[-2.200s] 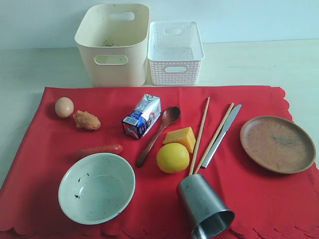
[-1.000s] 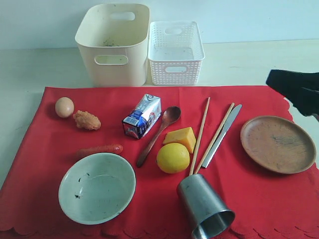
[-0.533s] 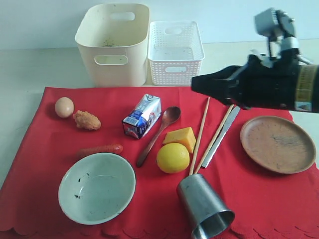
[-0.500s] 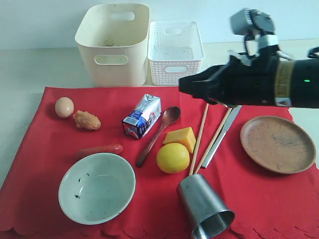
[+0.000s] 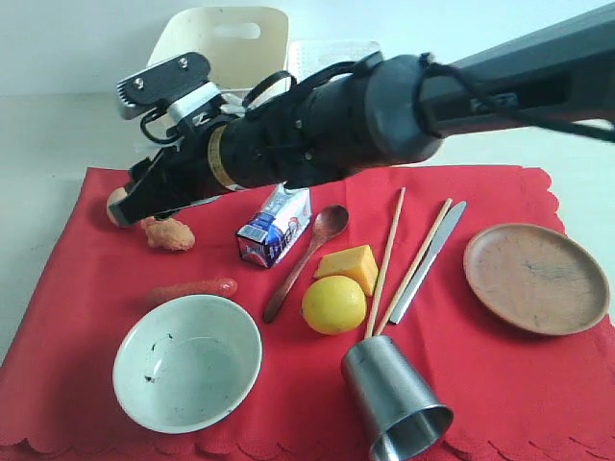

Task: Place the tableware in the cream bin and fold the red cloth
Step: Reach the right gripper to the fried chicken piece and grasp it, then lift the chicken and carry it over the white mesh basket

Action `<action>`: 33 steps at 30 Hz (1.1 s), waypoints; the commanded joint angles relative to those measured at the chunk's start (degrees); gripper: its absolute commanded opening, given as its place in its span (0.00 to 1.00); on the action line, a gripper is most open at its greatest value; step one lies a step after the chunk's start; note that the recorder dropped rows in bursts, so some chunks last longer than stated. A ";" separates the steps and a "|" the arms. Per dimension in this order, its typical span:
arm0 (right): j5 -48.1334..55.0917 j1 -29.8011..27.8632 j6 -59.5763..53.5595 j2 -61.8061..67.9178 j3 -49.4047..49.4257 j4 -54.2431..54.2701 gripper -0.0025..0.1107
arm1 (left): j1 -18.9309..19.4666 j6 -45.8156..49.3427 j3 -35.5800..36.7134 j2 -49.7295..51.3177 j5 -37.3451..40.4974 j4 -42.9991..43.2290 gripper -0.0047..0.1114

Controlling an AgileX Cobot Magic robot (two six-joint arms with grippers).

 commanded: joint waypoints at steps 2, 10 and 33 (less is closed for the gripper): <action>-0.19 0.15 9.26 7.55 -7.40 -12.41 0.53 | 0.19 -0.37 0.17 -0.31 -0.17 0.00 0.06; -0.59 0.05 19.79 13.35 -11.74 -21.43 0.53 | 0.19 -0.37 0.17 -0.31 -0.17 0.00 0.06; -0.30 -0.55 19.31 14.24 -12.06 -21.43 0.53 | 0.19 -0.37 0.17 -0.31 -0.17 0.00 0.06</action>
